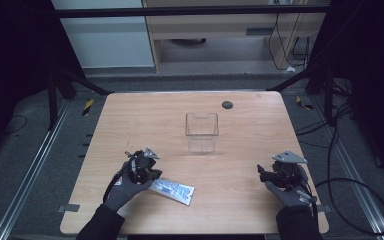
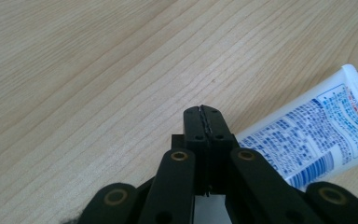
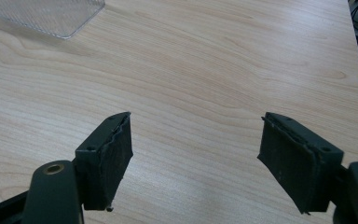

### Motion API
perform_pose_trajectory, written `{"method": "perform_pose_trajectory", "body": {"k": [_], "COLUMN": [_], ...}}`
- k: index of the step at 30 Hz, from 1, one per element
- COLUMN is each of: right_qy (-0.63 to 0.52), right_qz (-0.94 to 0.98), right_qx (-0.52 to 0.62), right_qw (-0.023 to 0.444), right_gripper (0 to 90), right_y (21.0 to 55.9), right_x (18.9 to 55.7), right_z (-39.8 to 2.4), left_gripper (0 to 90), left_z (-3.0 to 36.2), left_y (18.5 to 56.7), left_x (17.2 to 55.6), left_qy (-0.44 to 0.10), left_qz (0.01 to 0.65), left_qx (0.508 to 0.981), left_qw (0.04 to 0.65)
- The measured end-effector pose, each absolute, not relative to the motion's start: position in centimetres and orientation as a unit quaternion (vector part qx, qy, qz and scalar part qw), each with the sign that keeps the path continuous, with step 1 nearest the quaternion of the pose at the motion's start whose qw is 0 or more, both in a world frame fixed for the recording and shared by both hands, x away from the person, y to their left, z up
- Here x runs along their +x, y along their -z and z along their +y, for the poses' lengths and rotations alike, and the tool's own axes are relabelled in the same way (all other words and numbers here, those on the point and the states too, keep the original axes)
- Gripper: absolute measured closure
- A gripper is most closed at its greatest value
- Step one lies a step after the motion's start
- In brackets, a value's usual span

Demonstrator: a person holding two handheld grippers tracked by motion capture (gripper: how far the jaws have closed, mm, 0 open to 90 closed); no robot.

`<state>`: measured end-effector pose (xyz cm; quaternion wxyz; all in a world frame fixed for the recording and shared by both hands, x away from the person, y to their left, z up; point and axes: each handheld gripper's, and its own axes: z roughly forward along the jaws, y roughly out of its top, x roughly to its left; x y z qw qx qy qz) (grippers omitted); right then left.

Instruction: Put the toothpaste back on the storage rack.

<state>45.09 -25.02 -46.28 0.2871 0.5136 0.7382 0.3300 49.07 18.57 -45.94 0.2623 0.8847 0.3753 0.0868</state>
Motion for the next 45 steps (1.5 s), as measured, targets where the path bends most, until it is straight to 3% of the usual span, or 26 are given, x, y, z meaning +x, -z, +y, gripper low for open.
{"method": "perform_pose_trajectory", "body": {"k": [32,40,45], "right_qy": [-0.338,-0.34,-0.341], "right_qz": [0.731,0.729,0.729], "right_qx": [0.518,0.519,0.521], "right_qw": [0.289,0.288,0.285], "right_gripper": [24.6,24.1,24.1], "right_y": [46.0,46.0,46.0], "right_x": [44.8,44.9,45.0], "right_z": [-25.5,-25.7,-25.6], "left_gripper": [88.6,77.9,62.7], "left_z": [19.9,20.1,18.8], "left_y": [45.2,42.2,41.4], "left_x": [45.1,45.3,45.8], "left_qy": [-0.098,-0.109,-0.096], "left_qz": [0.371,0.361,0.334], "left_qx": [0.889,0.877,0.892], "left_qw": [0.249,0.298,0.29]}}
